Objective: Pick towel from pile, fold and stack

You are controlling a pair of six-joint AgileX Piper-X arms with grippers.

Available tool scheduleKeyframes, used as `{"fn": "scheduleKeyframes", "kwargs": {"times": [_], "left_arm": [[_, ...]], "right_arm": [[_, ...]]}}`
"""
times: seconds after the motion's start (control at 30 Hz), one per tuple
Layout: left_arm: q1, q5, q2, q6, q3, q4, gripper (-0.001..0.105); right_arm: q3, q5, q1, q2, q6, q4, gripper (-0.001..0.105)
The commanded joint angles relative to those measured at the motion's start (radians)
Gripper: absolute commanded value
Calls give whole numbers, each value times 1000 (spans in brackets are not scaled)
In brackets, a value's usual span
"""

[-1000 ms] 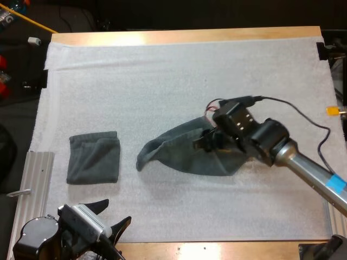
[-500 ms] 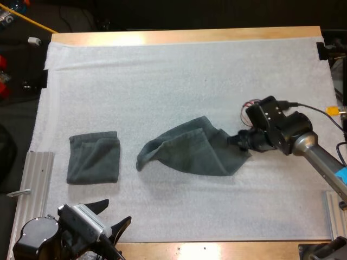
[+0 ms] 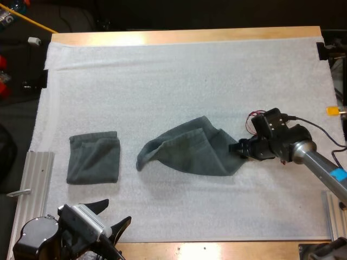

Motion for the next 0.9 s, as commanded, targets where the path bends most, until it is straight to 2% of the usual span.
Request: {"fn": "scheduleKeyframes", "kwargs": {"times": [0.0, 0.3, 0.37, 0.43, 0.6, 0.7, 0.77, 0.87], "left_arm": [[-4, 14, 1, -4, -9, -6, 62], [-4, 14, 1, -4, -9, -6, 62], [-4, 14, 1, -4, -9, -6, 62], [-4, 14, 1, -4, -9, -6, 62], [-4, 14, 1, -4, -9, -6, 62], [-4, 14, 1, -4, -9, -6, 62], [-4, 14, 1, -4, -9, -6, 62], [-4, 14, 1, -4, -9, -6, 62]], "right_arm": [[-1, -10, -3, 14, 11, -16, 55], [-1, -10, -3, 86, 32, -50, 54], [-1, -20, -3, 97, 32, -50, 49], [-1, -22, -3, 110, 32, -50, 38], [-1, -21, -3, 116, 32, -55, 18], [-1, -21, -3, 113, 32, -43, 1], [-1, -21, 5, 98, 28, -17, 0], [-1, -17, 31, 58, -30, 43, 0]]}}
